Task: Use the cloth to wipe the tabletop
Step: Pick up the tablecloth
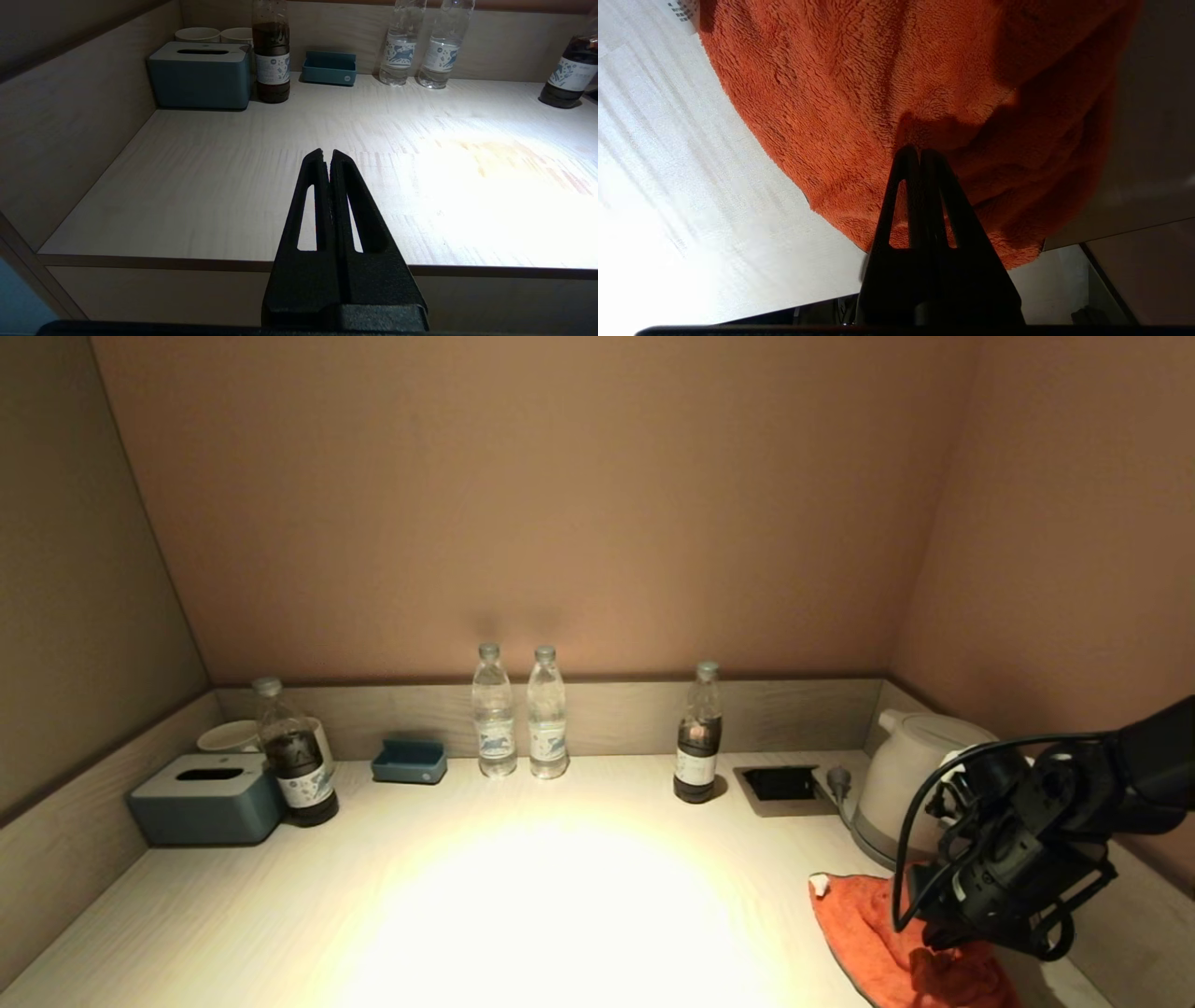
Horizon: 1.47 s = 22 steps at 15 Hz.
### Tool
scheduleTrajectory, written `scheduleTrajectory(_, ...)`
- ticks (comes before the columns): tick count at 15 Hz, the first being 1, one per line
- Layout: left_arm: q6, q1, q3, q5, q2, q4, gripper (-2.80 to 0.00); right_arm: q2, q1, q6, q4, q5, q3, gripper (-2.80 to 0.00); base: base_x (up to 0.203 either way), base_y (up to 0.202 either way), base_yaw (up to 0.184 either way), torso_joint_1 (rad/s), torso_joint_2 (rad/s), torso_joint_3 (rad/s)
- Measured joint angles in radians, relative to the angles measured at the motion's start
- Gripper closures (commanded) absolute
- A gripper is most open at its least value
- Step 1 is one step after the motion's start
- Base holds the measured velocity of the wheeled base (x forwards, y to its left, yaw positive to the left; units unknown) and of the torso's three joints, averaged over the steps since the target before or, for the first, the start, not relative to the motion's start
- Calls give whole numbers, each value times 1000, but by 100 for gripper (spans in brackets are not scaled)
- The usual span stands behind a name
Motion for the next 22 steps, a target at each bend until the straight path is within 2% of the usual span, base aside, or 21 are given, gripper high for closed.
scheduleTrajectory(1, 0, 0, 0, 0, 0, 0, 0, 3, -1, 0, 0, 0, 0, 0, 0, 0, 0, 0, 0, 0)
scheduleTrajectory(2, 0, 1, 0, 0, 0, 0, 0, 10, -3, 0, -3, -2, 1, -280, 0, 0, 0, 0, 0, 0)
scheduleTrajectory(22, 0, 0, 0, 0, 0, 0, 0, 24, -6, 3, -48, -9, 12, -280, 0, 0, 0, 0, 0, 0)
